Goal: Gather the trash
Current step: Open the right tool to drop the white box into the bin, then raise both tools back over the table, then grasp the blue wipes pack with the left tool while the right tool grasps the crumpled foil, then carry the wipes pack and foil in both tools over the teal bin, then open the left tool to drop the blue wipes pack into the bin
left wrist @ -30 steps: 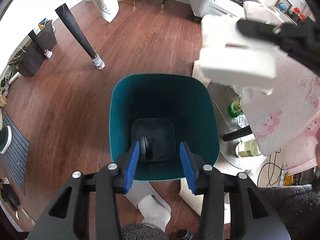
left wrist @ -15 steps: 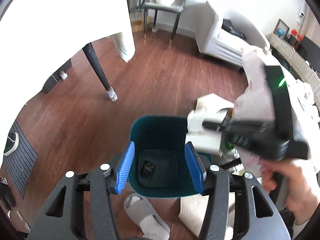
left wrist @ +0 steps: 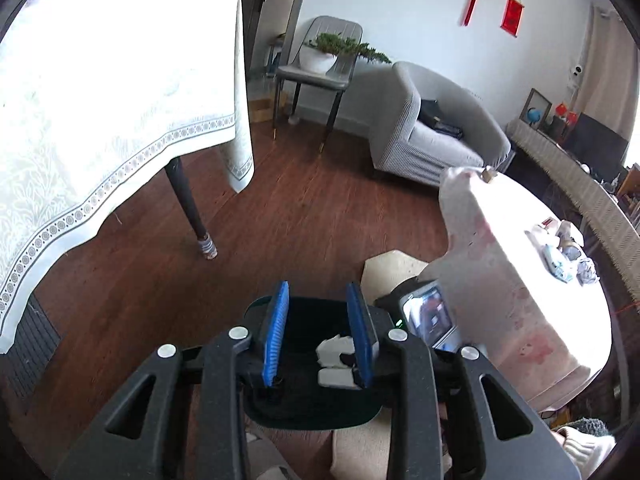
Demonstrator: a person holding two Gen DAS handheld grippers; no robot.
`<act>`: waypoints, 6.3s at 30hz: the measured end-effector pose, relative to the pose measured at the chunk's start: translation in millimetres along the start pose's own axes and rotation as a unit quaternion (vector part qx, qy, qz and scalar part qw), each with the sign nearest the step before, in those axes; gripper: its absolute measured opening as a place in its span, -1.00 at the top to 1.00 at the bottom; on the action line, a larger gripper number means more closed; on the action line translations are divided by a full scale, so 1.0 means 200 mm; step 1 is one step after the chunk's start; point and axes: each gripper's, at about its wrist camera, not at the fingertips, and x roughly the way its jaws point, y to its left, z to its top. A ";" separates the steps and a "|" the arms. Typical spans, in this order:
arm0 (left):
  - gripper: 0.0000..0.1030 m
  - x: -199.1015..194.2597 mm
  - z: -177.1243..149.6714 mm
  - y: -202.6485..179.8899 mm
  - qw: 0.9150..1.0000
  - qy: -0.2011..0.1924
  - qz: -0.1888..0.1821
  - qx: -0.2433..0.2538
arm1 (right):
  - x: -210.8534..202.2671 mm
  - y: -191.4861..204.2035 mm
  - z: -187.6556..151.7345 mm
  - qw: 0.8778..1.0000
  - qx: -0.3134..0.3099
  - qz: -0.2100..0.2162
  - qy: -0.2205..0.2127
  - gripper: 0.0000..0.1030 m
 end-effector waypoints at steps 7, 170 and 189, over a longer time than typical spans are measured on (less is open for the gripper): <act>0.34 -0.06 0.04 -0.02 1.000 -0.019 0.001 -0.004 | 0.02 -0.01 -0.05 1.000 0.001 0.001 0.010 0.96; -0.33 0.42 0.07 -0.77 0.996 0.051 -0.040 0.063 | -1.68 -0.84 -0.34 0.942 0.089 -0.057 -0.319 -0.02; -0.36 0.61 -0.10 -0.20 0.984 0.173 0.047 0.018 | -1.26 -0.34 0.00 0.968 0.013 0.009 -0.249 -0.02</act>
